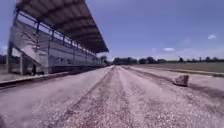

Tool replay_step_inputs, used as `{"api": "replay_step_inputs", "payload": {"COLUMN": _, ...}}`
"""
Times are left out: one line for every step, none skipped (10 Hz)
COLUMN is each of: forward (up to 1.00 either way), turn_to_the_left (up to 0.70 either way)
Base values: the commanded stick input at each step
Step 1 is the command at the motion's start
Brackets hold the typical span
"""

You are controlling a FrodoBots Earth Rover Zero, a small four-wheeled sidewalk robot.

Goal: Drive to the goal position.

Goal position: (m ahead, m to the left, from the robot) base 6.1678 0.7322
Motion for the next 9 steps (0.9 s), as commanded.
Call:
{"api": "replay_step_inputs", "payload": {"forward": 1.00, "turn_to_the_left": -0.14}}
{"api": "replay_step_inputs", "payload": {"forward": 1.00, "turn_to_the_left": -0.13}}
{"api": "replay_step_inputs", "payload": {"forward": 1.00, "turn_to_the_left": 0.00}}
{"api": "replay_step_inputs", "payload": {"forward": 1.00, "turn_to_the_left": 0.00}}
{"api": "replay_step_inputs", "payload": {"forward": 1.00, "turn_to_the_left": 0.00}}
{"api": "replay_step_inputs", "payload": {"forward": 1.00, "turn_to_the_left": 0.00}}
{"api": "replay_step_inputs", "payload": {"forward": 1.00, "turn_to_the_left": 0.00}}
{"api": "replay_step_inputs", "payload": {"forward": 1.00, "turn_to_the_left": 0.00}}
{"api": "replay_step_inputs", "payload": {"forward": 1.00, "turn_to_the_left": 0.00}}
